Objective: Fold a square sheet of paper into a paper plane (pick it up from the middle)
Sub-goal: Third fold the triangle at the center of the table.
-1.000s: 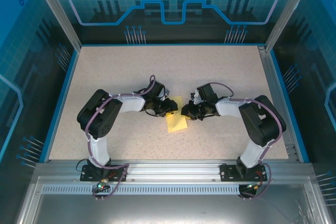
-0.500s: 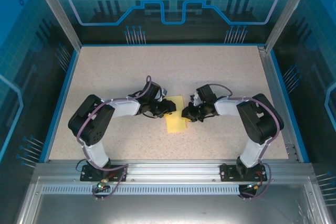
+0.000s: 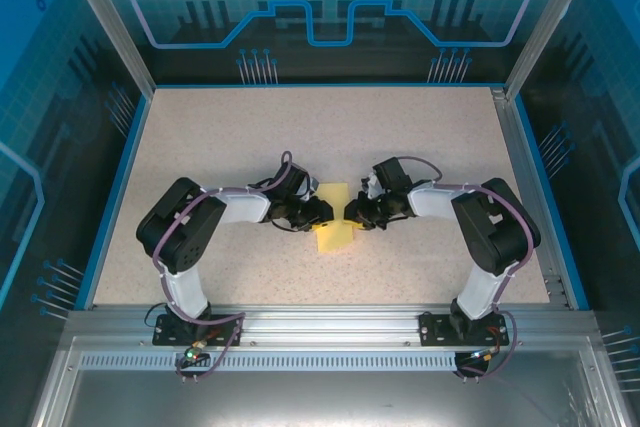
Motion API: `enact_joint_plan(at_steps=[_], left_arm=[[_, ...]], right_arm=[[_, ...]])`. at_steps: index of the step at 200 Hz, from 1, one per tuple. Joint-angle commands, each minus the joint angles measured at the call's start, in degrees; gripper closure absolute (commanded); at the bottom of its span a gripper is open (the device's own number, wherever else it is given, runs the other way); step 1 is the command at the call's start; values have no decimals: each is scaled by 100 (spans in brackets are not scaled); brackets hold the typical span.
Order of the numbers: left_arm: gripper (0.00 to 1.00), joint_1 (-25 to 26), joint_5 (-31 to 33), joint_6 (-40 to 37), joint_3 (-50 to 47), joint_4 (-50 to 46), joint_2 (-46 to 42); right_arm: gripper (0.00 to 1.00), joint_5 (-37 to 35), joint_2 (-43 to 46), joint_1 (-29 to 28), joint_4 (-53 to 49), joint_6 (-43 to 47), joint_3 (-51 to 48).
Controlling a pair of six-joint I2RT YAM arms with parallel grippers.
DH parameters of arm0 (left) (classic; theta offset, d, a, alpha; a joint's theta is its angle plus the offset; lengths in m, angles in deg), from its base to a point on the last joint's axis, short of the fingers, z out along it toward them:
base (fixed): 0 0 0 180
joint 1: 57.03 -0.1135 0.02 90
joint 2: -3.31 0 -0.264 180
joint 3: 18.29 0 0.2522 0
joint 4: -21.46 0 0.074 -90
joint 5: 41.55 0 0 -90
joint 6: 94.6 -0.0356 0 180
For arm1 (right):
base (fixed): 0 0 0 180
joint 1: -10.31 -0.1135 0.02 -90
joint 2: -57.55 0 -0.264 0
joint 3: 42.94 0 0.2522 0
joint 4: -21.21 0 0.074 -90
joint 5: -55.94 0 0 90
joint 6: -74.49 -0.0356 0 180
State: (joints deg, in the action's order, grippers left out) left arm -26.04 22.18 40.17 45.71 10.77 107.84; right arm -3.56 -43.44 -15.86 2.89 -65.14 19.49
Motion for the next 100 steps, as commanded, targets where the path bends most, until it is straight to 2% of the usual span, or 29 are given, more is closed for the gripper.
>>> enact_joint_plan(at_steps=[1,53,100], left_arm=[[69,32,165,-372,124,-405,189],[70,33,250,-797,329,-669,278],[61,60,353,-1041,212,-687,-443]], right_arm=[[80,99,-157,96,-319,169,142],[82,81,-304,160,-443,247,398],[90,163,-297,161,-618,224,534]])
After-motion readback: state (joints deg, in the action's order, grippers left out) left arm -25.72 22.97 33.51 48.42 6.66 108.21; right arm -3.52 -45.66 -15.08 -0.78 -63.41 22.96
